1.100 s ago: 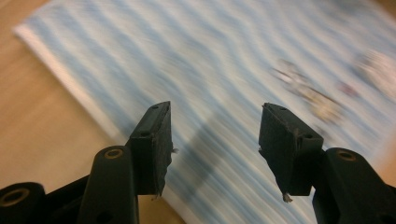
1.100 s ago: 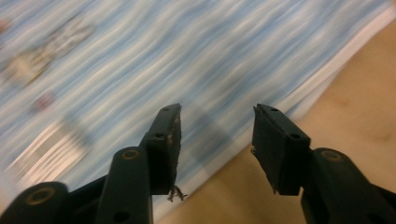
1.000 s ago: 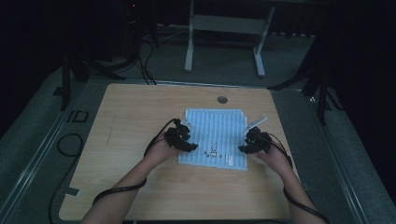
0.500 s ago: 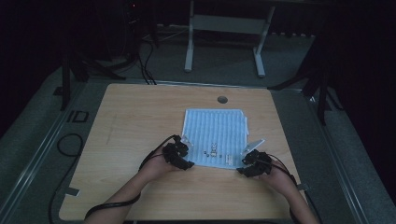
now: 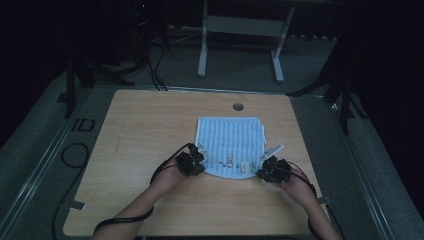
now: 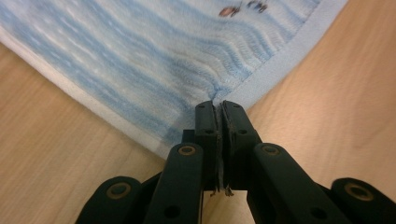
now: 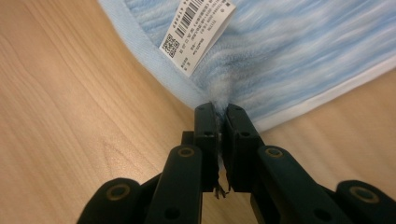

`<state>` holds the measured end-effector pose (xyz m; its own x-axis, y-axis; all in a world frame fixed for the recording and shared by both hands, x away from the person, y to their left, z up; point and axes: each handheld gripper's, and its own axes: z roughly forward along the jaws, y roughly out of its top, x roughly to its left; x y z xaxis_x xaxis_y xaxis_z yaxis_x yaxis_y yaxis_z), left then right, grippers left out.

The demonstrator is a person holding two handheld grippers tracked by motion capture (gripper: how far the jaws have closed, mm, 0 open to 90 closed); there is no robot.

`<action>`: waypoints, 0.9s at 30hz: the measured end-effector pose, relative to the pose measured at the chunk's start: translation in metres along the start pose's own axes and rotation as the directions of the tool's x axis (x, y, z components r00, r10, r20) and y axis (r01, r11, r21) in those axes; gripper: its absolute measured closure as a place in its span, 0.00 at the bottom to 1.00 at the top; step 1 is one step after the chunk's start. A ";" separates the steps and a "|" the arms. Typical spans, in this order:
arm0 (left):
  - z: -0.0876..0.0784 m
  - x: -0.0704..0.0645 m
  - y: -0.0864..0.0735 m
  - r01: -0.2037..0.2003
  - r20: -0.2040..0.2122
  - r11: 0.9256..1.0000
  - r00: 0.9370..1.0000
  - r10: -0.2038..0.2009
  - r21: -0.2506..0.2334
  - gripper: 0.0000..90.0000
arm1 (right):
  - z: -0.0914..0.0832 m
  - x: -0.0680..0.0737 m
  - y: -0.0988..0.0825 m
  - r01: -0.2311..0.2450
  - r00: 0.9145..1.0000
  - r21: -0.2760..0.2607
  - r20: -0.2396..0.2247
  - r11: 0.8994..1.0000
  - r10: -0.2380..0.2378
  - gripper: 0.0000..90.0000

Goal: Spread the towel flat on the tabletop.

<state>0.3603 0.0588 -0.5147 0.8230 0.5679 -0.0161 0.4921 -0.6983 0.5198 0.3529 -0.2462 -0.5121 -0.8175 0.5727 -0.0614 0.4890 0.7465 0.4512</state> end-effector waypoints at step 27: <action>-0.124 -0.078 -0.036 -0.048 0.258 0.991 0.963 0.079 -0.123 0.75 | -0.167 0.089 -0.055 0.095 0.995 -0.217 0.050 0.971 -0.086 0.74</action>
<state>0.2429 0.0939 -0.4261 0.9045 0.3793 -0.1949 0.4132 -0.6663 0.6208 0.2027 -0.2927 -0.3939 -0.8405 0.5224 -0.1441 0.3314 0.7059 0.6261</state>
